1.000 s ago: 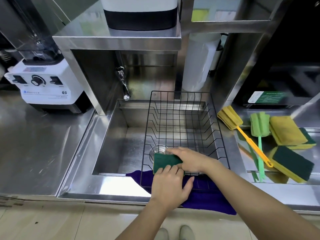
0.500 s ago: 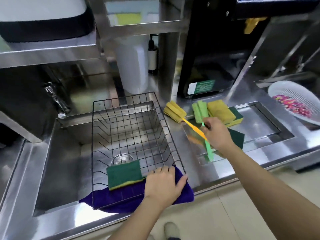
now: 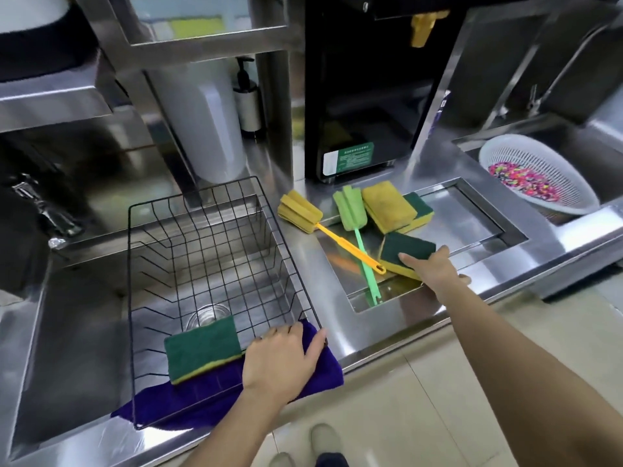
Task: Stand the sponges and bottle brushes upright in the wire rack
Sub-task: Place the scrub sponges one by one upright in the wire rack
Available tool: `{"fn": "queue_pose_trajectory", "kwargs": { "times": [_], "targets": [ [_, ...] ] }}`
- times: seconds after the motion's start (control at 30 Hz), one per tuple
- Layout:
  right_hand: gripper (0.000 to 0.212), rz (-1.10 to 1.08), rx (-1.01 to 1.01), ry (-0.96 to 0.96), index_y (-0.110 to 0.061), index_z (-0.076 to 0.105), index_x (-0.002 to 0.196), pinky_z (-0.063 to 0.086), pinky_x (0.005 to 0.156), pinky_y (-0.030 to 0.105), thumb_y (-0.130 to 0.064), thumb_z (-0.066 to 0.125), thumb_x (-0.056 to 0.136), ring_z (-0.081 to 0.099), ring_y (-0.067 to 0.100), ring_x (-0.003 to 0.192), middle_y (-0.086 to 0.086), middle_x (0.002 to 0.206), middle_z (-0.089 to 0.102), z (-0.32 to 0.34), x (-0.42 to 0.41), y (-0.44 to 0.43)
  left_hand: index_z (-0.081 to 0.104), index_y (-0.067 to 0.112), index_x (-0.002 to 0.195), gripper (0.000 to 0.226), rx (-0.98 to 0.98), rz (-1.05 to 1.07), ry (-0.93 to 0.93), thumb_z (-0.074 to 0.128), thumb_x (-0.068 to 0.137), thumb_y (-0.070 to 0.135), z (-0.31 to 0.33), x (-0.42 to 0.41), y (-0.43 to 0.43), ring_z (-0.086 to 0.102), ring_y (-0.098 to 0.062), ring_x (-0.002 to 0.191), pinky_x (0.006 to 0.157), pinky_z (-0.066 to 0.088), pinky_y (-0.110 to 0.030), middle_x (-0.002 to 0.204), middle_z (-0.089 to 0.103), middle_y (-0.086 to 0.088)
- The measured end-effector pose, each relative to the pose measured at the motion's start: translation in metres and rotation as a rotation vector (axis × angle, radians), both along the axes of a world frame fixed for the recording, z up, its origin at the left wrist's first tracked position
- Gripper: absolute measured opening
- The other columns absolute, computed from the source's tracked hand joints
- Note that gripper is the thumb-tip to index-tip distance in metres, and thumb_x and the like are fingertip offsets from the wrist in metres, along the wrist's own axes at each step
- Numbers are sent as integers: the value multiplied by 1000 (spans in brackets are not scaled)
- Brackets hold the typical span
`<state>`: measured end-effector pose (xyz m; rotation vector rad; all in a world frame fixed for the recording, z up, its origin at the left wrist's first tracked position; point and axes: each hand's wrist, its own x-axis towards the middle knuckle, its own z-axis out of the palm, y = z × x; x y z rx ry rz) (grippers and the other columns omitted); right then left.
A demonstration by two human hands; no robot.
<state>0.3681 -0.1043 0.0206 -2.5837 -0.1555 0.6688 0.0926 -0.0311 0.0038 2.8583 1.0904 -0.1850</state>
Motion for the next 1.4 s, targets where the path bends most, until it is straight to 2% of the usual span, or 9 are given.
{"fn": "queue_pose_trajectory", "kwargs": {
  "times": [0.2,0.3,0.5,0.63,0.7,0.87,1.0,1.13,1.4],
  "targets": [
    [75,-115,196,15,-8,37,124,31,106,49,-48,74,72,46,39,120,14,123,53,2,-3,8,56,24,103,59,3,15,1,12,92,63,2,1,-1,56,-14,93,76,42,-29,101,64,7],
    [55,-174,498,-63,-8,45,113,47,87,40,-29,77,73,55,33,106,16,121,54,9,-9,11,56,24,100,59,9,2,-10,12,92,63,3,-1,-2,57,-13,90,74,43,-28,98,64,8],
    [41,-228,790,-204,-15,46,105,44,81,35,-26,73,76,52,22,91,4,99,53,42,-28,12,56,25,102,62,9,-5,-58,9,90,64,0,-3,-1,57,-11,89,74,44,-27,97,64,9],
    [30,-146,993,-91,-16,47,98,48,61,24,-21,71,80,56,15,78,-2,86,54,63,-47,30,56,26,107,62,29,-3,-95,10,90,64,1,-12,2,57,-12,93,77,44,-28,103,64,8],
    [21,-78,1062,-1,-18,51,91,54,62,30,-22,69,82,60,19,83,-3,86,57,69,-61,44,57,26,111,67,36,17,-136,8,89,66,3,-20,6,58,-14,96,79,43,-29,105,66,6],
    [15,186,1014,122,-20,57,91,48,55,14,-21,70,83,62,15,81,-6,86,63,62,-107,85,65,12,70,56,124,33,-252,33,87,54,-1,-53,14,57,-23,60,55,47,-33,63,63,-3],
    [29,418,869,231,-19,46,105,49,55,7,-19,68,85,57,2,78,-11,87,57,45,-151,116,63,12,64,55,157,119,-288,36,87,53,-5,-80,21,55,-23,58,52,45,-32,60,60,-3],
    [41,500,746,323,-13,39,114,52,78,32,-23,67,85,58,17,93,4,103,58,20,-194,140,63,15,65,55,153,151,-270,34,89,55,-6,-94,25,56,-23,62,55,46,-34,63,61,-2],
    [53,416,596,470,-5,38,122,42,94,33,-27,68,85,52,19,104,5,112,53,-13,-231,164,64,14,65,54,152,161,-287,33,88,52,-2,-96,22,56,-23,62,56,45,-31,64,62,-3]
  ]
}}
